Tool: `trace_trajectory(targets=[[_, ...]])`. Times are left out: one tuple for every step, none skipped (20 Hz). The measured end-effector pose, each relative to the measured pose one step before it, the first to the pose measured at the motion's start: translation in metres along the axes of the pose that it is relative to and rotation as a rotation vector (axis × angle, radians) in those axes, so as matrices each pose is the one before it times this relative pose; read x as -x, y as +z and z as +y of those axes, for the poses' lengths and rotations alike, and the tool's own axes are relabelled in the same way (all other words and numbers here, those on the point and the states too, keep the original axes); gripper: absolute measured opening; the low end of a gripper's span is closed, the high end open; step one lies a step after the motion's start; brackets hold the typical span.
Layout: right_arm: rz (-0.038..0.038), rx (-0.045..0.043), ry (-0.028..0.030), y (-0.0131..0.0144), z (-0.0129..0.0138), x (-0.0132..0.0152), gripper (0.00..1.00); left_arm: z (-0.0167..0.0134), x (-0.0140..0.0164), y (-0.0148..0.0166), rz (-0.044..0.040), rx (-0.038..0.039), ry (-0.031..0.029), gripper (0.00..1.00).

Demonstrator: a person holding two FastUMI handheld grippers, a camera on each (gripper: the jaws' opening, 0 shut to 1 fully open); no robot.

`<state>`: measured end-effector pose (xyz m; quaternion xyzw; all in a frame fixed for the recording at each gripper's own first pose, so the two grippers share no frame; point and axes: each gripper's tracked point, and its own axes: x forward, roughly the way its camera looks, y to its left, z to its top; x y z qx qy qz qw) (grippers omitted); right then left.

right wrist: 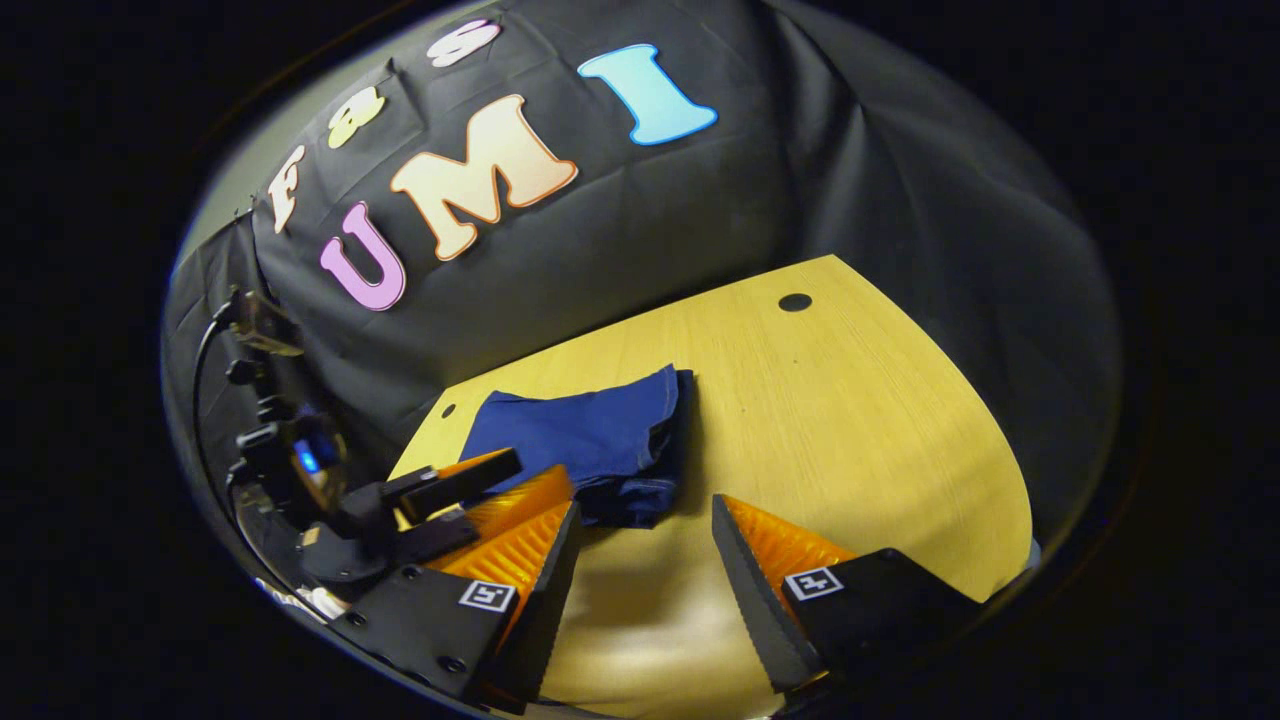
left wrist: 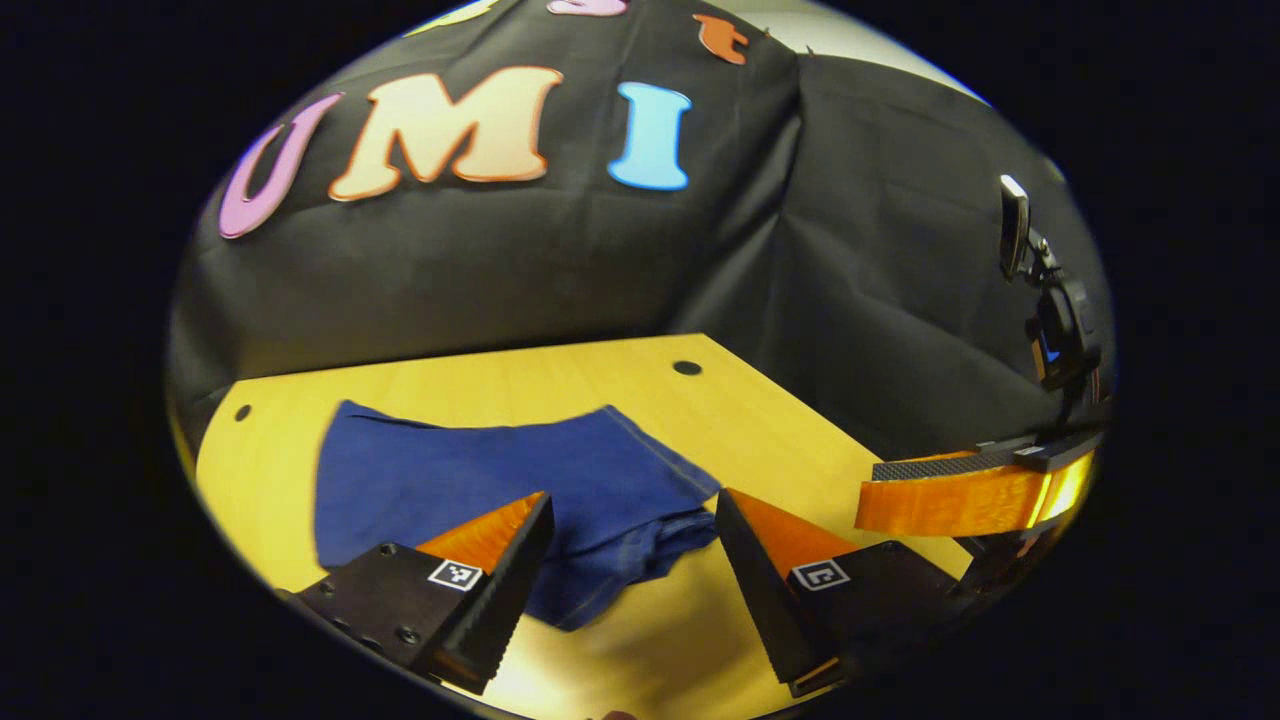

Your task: Grasp the waist and the cuffs of the jeans and fold them to make the two legs overlap; first hold the waist and fold one-third of the jeans toward the cuffs, then hold the cuffs and fold the remaining one-third in the same direction to finish folding.

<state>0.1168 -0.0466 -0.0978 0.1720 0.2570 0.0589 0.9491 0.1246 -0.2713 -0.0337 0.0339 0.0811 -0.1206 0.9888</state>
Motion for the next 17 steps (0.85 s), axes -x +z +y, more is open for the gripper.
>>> trace_trajectory(targets=[[-0.01071, 0.00112, -0.00135, 0.00036, 0.00996, -0.00031, 0.82, 0.01844, 0.02041, 0.00607, -0.0138, 0.02205, 0.0329, 0.95], [-0.01334, -0.00262, 0.00311, 0.00013, 0.01156, 0.00045, 0.82, 0.02161, 0.01809, 0.00305, -0.01425, 0.0247, 0.0302, 0.95], [-0.01616, -0.00732, 0.00439, 0.00107, 0.01121, -0.00135, 0.82, 0.01986, 0.01521, 0.0057, -0.01596, 0.02064, 0.02876, 0.95], [-0.01246, -0.00927, 0.00578, 0.00014, 0.01045, -0.00042, 0.82, 0.02133, 0.01171, 0.00371, -0.01204, 0.01671, 0.02847, 0.95], [-0.01208, -0.00764, 0.0058, 0.0004, 0.00984, -0.00215, 0.82, 0.01972, 0.00809, 0.00204, -0.00743, 0.00591, 0.02913, 0.95], [-0.00517, -0.00517, 0.00467, -0.00116, 0.00915, -0.00072, 0.82, 0.0178, 0.00662, 0.00229, -0.00535, 0.00336, 0.02885, 0.95], [-0.00515, 0.00385, 0.00276, -0.00028, 0.00771, -0.00117, 0.82, 0.01315, 0.00678, 0.00094, -0.00844, 0.00664, 0.01813, 0.95], [-0.01125, 0.00895, -0.00289, 0.00097, 0.00505, -0.00028, 0.82, 0.00729, 0.00573, 0.00219, -0.00742, 0.0136, 0.01206, 0.95], [-0.01005, 0.01067, -0.00662, 0.00157, 0.00491, -0.00068, 0.75, 0.00962, 0.00662, 0.0008, 0.0012, 0.02112, 0.0028, 0.95], [-0.00363, 0.00315, -0.0041, -0.0003, 0.00532, 0.00161, 0.83, 0.00579, 0.00371, -0.00113, 0.00168, 0.01662, 0.00121, 0.95], [-0.00395, -0.00222, -0.00119, 0.00078, 0.00408, 0.00138, 0.83, 0.00545, 0.0027, -0.00255, 0.0087, 0.01688, 0.00184, 0.95], [-0.00404, -0.00154, -0.00044, 0.00136, 0.00333, 0.00276, 0.83, 0.00482, 0.00036, -0.00176, 0.00843, 0.01201, -0.00301, 0.95], [-0.006, 0.00146, -0.00203, 0.0018, 0.0029, 0.00242, 0.86, 0.00194, -0.00242, -0.00366, 0.00517, 0.00507, -0.00564, 0.95], [-0.01117, 0.00295, -0.00519, 0.00255, 0.00258, 0.00286, 0.82, 0.00145, 0.00045, -0.00221, 0.00673, -0.00009, -0.00616, 0.95], [-0.00662, 0.00137, -0.00617, 0.00083, 0.00197, 0.00284, 0.93, 0.00175, 0.00024, -0.00392, 0.01211, -0.00402, -0.00719, 0.95], [-0.00648, -0.00122, -0.00228, -0.00018, 0.00297, 0.00354, 0.93, 0.00067, 0.0001, -0.00261, 0.01035, -0.00752, -0.01036, 0.95], [-0.00571, -0.00048, -0.00384, 0.00031, 0.00076, 0.00314, 0.94, 0.00073, -0.00035, -0.00049, 0.00369, -0.00763, -0.01256, 0.95]])
